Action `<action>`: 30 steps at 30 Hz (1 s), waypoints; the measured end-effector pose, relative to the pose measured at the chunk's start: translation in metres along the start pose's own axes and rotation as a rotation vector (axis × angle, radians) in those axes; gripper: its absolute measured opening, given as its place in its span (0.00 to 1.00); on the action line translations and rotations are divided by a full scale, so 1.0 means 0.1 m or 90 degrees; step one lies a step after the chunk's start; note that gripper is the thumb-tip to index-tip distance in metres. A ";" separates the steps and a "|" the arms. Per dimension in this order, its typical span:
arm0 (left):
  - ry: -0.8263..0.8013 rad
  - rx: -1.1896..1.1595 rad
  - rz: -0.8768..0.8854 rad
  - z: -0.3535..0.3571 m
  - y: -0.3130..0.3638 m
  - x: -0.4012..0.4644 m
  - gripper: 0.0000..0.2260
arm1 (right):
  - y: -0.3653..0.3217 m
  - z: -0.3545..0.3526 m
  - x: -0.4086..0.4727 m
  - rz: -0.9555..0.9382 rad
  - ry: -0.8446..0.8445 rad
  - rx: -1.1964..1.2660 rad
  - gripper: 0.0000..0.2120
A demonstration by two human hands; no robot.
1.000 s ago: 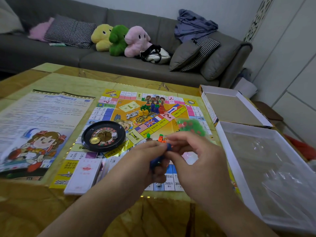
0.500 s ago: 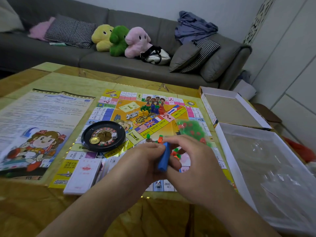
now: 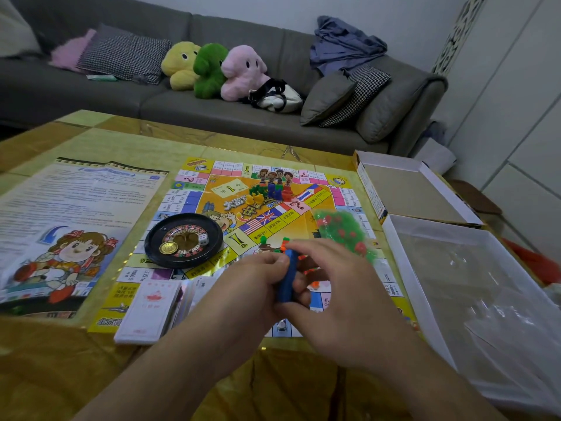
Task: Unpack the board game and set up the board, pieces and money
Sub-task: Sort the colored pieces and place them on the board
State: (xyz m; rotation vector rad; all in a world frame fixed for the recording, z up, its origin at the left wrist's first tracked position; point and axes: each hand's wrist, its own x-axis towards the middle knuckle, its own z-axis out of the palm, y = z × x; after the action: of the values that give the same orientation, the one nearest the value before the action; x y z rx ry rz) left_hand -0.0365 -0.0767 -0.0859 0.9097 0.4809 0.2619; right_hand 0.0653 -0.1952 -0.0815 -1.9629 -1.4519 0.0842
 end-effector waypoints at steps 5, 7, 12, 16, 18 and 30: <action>-0.016 0.018 -0.017 0.00 0.02 -0.01 0.14 | -0.01 -0.02 0.00 -0.036 0.045 -0.047 0.29; -0.022 0.011 -0.029 0.00 0.02 -0.02 0.15 | -0.01 -0.02 -0.01 -0.045 0.054 -0.056 0.27; -0.052 0.022 -0.054 -0.01 0.04 -0.05 0.16 | -0.01 0.01 -0.02 -0.063 0.067 -0.087 0.23; -0.011 0.006 -0.066 -0.04 0.04 0.01 0.15 | -0.01 0.09 -0.01 -0.052 0.020 -0.090 0.27; 0.025 -0.019 -0.058 -0.05 0.06 0.06 0.13 | -0.02 0.11 0.02 -0.027 -0.037 -0.050 0.35; 0.203 0.076 -0.026 -0.55 0.39 0.24 0.13 | 0.22 0.19 0.11 0.177 0.001 -0.058 0.14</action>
State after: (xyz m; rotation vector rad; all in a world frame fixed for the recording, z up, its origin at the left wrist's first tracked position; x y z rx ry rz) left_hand -0.0441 -0.0060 -0.0901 0.9779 0.8159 0.3467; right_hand 0.0790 -0.1798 -0.1040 -2.2289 -1.1917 0.1431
